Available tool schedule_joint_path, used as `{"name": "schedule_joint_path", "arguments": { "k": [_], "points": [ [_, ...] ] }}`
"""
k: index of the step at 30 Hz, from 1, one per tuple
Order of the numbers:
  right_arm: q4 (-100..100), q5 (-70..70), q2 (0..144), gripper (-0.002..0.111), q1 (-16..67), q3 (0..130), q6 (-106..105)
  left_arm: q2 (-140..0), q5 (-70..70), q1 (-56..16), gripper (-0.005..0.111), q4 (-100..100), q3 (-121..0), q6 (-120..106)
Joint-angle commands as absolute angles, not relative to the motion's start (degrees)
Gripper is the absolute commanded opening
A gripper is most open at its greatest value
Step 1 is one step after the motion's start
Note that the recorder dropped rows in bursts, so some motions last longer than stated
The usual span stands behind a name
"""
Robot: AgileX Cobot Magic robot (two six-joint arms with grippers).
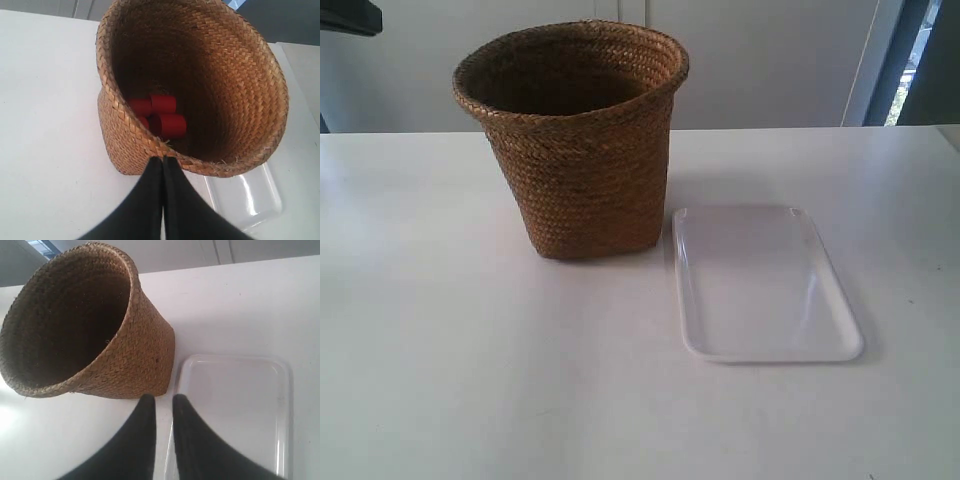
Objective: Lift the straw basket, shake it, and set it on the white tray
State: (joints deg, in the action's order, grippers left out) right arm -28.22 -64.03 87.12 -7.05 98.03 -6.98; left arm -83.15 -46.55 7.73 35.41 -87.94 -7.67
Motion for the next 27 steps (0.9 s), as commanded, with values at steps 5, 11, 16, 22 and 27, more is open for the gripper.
{"name": "schedule_joint_path", "arguments": {
  "k": [5,11,16,22,27],
  "points": [
    [-31.2,-60.5,86.9,0.015,-7.3,98.7,-7.9,-82.2,-42.9,7.9,0.000,35.7,-88.7,-7.7],
    [-35.4,-53.4,93.6,0.043,-4.7,101.5,-10.1,-85.3,-38.6,7.9,0.000,36.6,-89.5,-7.7],
    [-35.3,-51.2,101.8,0.048,-0.8,106.3,-11.9,-91.4,-38.6,7.9,0.025,36.5,-94.7,-7.7],
    [-35.3,-49.0,105.6,0.055,-0.4,108.0,-13.3,-94.4,-39.6,7.9,0.045,35.7,-96.7,-8.9],
    [-35.6,-47.3,107.0,0.058,-0.4,108.0,-13.7,-95.8,-38.8,7.9,0.046,35.7,-96.7,-10.5]
  ]
}}
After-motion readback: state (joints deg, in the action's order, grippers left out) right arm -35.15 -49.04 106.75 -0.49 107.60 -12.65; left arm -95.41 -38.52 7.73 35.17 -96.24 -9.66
